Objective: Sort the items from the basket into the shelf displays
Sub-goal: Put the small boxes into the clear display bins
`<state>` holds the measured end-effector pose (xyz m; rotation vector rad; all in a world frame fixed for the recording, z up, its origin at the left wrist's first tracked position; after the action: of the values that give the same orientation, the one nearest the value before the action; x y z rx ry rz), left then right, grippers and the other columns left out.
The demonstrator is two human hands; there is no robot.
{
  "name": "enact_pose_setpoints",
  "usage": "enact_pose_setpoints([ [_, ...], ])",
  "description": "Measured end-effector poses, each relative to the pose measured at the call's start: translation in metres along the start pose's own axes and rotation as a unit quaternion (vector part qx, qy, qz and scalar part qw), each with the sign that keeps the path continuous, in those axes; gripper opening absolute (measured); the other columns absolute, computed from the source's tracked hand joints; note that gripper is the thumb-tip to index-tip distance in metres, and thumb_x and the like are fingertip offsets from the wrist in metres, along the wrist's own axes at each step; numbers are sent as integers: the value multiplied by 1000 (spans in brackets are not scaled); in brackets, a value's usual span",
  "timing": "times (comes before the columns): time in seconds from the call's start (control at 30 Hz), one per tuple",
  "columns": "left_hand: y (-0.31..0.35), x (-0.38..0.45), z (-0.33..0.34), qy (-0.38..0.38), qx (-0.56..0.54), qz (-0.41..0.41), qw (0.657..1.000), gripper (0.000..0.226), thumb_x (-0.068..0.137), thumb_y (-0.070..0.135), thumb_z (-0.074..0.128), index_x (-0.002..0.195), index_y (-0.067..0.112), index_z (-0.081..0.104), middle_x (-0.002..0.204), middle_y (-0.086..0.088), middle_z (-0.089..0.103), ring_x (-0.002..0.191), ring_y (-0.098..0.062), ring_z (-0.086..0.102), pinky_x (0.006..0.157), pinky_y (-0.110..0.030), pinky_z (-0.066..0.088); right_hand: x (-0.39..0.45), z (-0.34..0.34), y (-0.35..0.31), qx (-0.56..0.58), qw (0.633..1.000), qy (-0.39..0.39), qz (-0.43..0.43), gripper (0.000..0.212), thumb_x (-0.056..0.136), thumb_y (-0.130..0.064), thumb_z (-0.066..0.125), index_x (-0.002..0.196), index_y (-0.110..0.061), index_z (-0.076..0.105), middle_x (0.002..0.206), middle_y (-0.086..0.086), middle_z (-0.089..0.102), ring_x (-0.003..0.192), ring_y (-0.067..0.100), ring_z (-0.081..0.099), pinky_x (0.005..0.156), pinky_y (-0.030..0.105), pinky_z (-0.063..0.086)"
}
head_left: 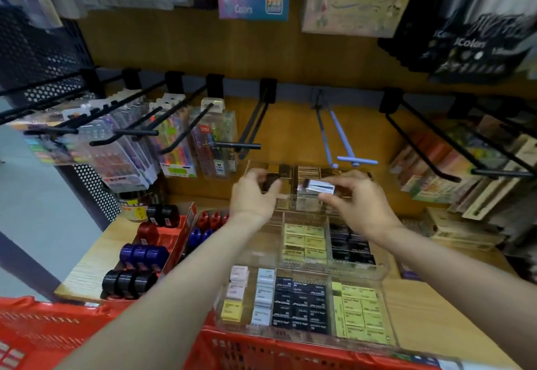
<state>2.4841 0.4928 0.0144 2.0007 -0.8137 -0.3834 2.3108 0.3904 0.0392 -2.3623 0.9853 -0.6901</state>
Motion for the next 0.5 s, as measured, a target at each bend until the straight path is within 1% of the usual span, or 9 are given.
enact_pose_setpoints([
  [0.07,-4,13,2,-30,129,24,991,46,94,31,64,135,15,52,133,-8,59,127,-30,48,106,-40,41,2,-8,16,-37,999,3,5,39,87,-32,73,124,-21,67,111,-6,54,98,9,51,83,6,29],
  [0.13,-6,21,10,-72,214,29,974,45,93,37,63,132,19,52,135,-7,56,130,-32,41,104,-44,35,4,-13,27,-55,998,7,5,39,87,-36,72,124,-23,67,118,-2,58,111,16,53,89,15,30],
  [0.17,-5,24,14,-84,250,35,964,44,93,42,62,130,21,52,135,-5,55,132,-32,38,104,-47,31,5,-14,31,-59,998,11,0,38,87,-38,71,123,-24,68,119,-2,59,113,16,53,89,16,31],
  [0.23,-4,29,21,-93,304,53,947,46,91,47,61,129,24,52,137,-4,52,133,-32,33,106,-50,26,9,-14,36,-66,998,18,-8,38,86,-40,72,121,-25,69,119,-2,60,111,14,54,87,16,31],
  [0.3,-4,31,24,-88,317,69,942,47,90,48,61,131,27,53,137,-2,54,133,-30,35,105,-49,25,11,-10,40,-60,998,26,-3,36,85,-39,73,118,-26,70,117,-2,62,107,14,54,87,18,34],
  [0.4,-7,31,23,-83,304,95,944,47,88,46,63,132,31,55,134,3,56,132,-26,37,101,-45,24,14,-3,42,-45,998,41,11,32,84,-37,75,114,-27,70,115,-3,64,104,16,57,95,31,46],
  [0.43,-8,31,21,-84,301,100,945,47,88,46,64,132,31,55,134,3,57,132,-25,38,100,-45,24,14,1,42,-38,998,40,12,31,84,-36,75,112,-27,70,113,-3,65,101,15,58,93,34,49],
  [0.5,-8,30,18,-76,312,120,940,50,88,45,64,134,30,53,135,1,56,131,-26,37,102,-46,25,17,8,39,-28,999,37,13,30,83,-36,76,110,-26,70,110,-4,66,94,12,59,87,33,52],
])
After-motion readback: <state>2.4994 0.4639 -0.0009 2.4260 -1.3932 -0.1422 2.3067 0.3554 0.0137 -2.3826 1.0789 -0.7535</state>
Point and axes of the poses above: each hand's wrist, its own x-axis towards the middle knuckle, its own z-axis out of the palm, y = z × x, the point moved 4 cm from there along x, towards the middle knuckle
